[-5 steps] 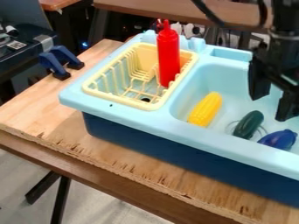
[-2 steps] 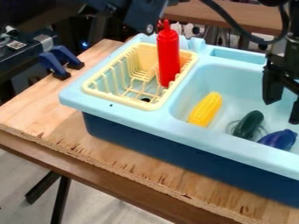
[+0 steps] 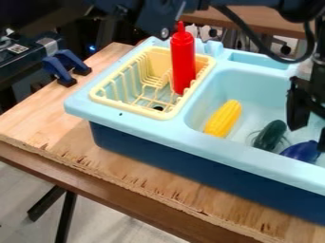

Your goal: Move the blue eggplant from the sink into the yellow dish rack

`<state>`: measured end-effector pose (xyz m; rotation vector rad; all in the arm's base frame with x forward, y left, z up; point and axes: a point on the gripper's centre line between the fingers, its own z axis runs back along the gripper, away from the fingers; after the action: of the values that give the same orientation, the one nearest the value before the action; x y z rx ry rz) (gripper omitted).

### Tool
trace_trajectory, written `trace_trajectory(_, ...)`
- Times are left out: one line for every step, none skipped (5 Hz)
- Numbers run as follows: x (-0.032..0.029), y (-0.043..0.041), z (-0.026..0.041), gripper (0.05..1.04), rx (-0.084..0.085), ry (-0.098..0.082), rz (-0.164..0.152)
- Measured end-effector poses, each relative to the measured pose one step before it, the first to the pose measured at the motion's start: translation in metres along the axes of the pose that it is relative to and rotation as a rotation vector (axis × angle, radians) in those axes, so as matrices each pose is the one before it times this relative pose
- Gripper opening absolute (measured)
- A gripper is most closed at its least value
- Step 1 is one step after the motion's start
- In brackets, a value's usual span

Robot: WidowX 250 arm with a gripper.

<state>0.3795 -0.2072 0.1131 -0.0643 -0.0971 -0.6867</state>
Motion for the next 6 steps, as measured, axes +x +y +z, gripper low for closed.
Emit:
trace_trajectory(-0.00765, -0.006, 0.0067, 1.005, -0.009, -0.0032, -0.0035)
trace_trajectory(-0.00462, -0.0007, -0.00145, 1.005, -0.0065, 0.0173, 0.0029)
trace_trajectory(0.00152, -0.00037, -0.00465, 1.005, -0.0076, 0.0267, -0.006)
trace_trajectory(0.00077, 0.00469, -0.01486, 1.005, -0.0187, 0.0373, -0.0009)
trace_trajectory(-0.00137, 0.00135, -0.00458, 0.957, -0.0044, 0.0192, 0.0145)
trace_trajectory(0.00256, -0.00776, -0.00527, 0.681, -0.0058, 0.0064, -0.0092)
